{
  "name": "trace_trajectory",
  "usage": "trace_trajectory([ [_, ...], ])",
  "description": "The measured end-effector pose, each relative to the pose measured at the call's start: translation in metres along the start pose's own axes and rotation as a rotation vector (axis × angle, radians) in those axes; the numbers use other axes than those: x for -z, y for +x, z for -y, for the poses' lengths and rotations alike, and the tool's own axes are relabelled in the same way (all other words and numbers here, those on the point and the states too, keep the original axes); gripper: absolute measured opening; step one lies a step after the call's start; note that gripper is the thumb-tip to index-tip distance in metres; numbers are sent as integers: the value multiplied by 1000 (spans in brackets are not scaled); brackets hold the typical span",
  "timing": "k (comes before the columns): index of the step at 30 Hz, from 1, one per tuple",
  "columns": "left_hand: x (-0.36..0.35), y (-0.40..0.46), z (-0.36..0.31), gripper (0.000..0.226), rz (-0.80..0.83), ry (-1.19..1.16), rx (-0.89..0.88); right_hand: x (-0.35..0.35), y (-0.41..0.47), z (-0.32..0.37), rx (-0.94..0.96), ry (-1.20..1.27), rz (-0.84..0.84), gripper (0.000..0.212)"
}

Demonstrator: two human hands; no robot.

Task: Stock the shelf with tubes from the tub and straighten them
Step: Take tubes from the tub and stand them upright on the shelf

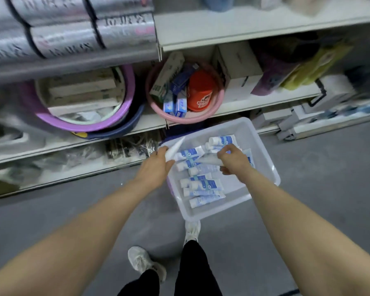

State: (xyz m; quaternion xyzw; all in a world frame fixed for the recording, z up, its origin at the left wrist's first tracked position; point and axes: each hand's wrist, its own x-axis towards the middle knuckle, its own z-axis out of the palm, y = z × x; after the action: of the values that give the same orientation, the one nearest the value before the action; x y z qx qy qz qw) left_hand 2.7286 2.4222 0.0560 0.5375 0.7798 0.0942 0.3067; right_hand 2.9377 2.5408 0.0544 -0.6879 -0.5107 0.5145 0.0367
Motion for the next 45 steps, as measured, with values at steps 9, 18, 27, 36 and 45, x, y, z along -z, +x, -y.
trace_trajectory([
  [9,142,-73,9,33,-369,-122,6,-22,-123,135,192,301,179,8],
  [18,284,-163,42,41,-721,-137,-77,-64,-235,256,676,310,237,38],
  [27,401,-232,67,42,-1013,-120,-121,-95,-357,367,1047,271,364,39],
  [36,491,-255,79,44,-1226,-87,-71,-118,-416,468,1309,366,280,17],
  [45,582,-240,100,56,-1392,-44,8,-145,-422,593,1496,333,280,50],
])
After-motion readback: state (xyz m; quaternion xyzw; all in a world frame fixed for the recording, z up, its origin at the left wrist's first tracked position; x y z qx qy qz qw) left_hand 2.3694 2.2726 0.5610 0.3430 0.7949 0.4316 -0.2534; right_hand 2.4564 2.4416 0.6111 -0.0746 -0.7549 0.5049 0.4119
